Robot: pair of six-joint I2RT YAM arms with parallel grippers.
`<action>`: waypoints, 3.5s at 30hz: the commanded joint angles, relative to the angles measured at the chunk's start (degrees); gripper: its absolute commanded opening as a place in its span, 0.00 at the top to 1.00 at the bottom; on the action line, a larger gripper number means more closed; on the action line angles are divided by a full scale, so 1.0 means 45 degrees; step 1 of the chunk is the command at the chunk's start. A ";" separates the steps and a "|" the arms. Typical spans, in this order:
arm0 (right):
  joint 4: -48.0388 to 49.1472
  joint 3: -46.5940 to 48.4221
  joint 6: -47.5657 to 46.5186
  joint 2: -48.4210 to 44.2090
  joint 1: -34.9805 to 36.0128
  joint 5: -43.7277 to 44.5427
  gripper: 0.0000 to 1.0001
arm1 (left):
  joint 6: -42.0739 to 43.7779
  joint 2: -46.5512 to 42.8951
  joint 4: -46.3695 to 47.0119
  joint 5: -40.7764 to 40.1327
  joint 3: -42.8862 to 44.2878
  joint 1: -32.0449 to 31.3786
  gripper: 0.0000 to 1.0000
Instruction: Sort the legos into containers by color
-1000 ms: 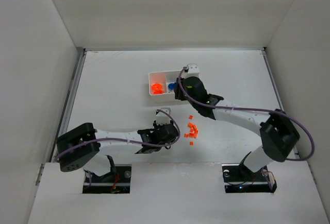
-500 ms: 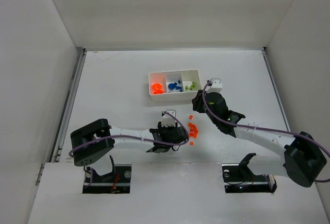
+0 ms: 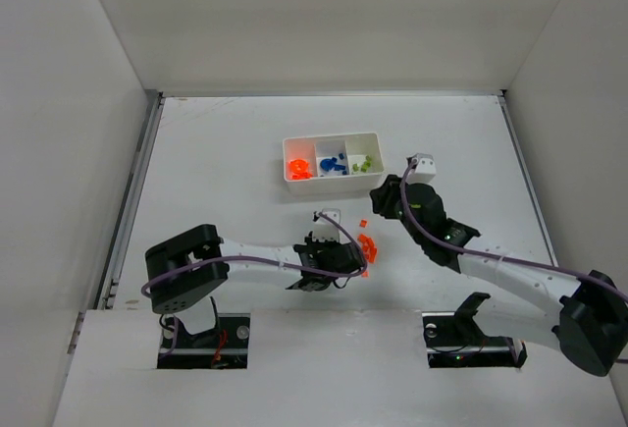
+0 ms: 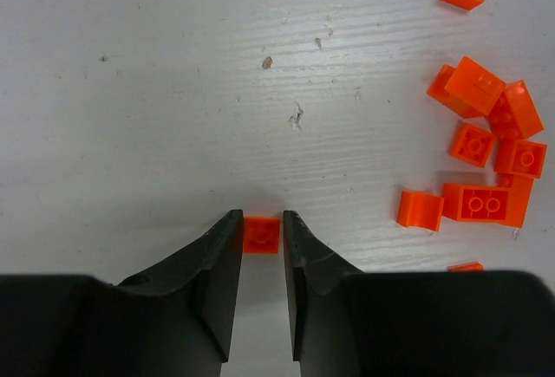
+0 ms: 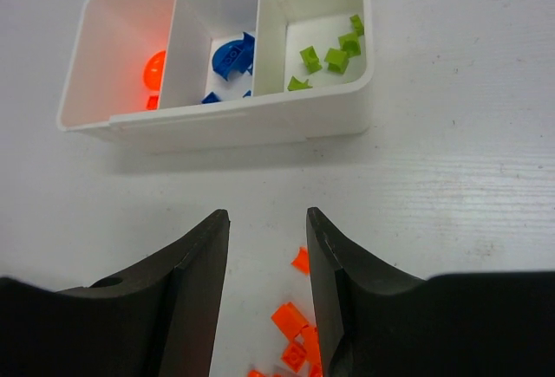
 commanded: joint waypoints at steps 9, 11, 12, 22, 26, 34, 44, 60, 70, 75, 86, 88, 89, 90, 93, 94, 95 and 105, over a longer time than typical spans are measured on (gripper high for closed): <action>-0.2422 -0.0744 0.1448 -0.1149 0.0996 0.0800 0.51 | -0.1975 -0.0720 -0.0513 -0.0652 -0.0598 0.0264 0.89; -0.2930 -0.0803 0.1780 -0.1188 0.1367 0.1190 0.51 | -0.1097 -0.1384 0.0229 -0.0612 -0.0677 0.0439 0.90; -0.3165 -0.0861 0.1898 -0.1169 0.1563 0.1366 0.51 | -0.0687 -0.1716 0.0522 -0.0593 -0.0697 0.0576 0.91; -0.5020 -0.0960 0.3849 -0.0369 0.3963 0.1895 0.54 | 0.2167 -0.3770 0.4291 0.0635 -0.0015 0.3971 0.90; -0.5588 -0.0764 0.4281 -0.0153 0.5019 0.1915 0.54 | 0.2598 -0.3069 0.5367 0.1612 0.0922 0.5788 0.89; -0.6390 -0.0725 0.5375 0.0334 0.5998 0.2129 0.48 | 0.3633 -0.0609 0.5935 0.2083 0.3012 0.7704 0.86; -0.6117 -0.0393 0.5551 0.1448 0.6467 0.1974 0.53 | 0.4669 0.0957 0.5819 0.1575 0.4049 0.8038 0.66; -0.5082 0.0095 0.5278 0.2873 0.6584 0.1954 0.57 | 0.4728 -0.3143 0.6599 0.1556 0.0478 0.6808 0.59; -0.6096 0.0525 0.5863 0.2134 0.6897 0.3047 0.61 | 0.4533 -0.4278 0.6463 0.1614 -0.0638 0.6436 0.59; -0.6039 0.0447 0.5922 0.1955 0.6897 0.2951 0.59 | 0.4455 -0.4415 0.6580 0.1653 -0.0814 0.6339 0.59; -0.6155 0.1345 0.6235 0.4064 0.7053 0.2559 0.61 | 0.4259 -0.4571 0.6619 0.1888 -0.1224 0.6260 0.59; -0.6233 0.1423 0.6293 0.4299 0.7053 0.2559 0.62 | 0.4259 -0.4610 0.6619 0.1888 -0.1244 0.6260 0.59; -0.6330 0.1462 0.6332 0.4397 0.7072 0.2598 0.62 | 0.4259 -0.4649 0.6619 0.1888 -0.1282 0.6260 0.59; -0.6486 0.1521 0.6410 0.4494 0.7111 0.2676 0.63 | 0.4259 -0.4688 0.6619 0.1888 -0.1321 0.6260 0.59; -0.7305 0.1716 0.6975 0.4613 0.7423 0.3144 0.63 | 0.4259 -0.4805 0.6619 0.1888 -0.1419 0.6260 0.59; -0.7501 0.1755 0.7170 0.4613 0.7559 0.3300 0.63 | 0.4259 -0.4805 0.6619 0.1888 -0.1419 0.6241 0.59; -0.7619 0.1775 0.7269 0.4574 0.7657 0.3379 0.63 | 0.4259 -0.4805 0.6619 0.1888 -0.1439 0.6222 0.59; -0.7562 0.1501 0.7641 0.4338 0.7932 0.3478 0.62 | 0.4239 -0.4669 0.6619 0.2024 -0.1478 0.6124 0.59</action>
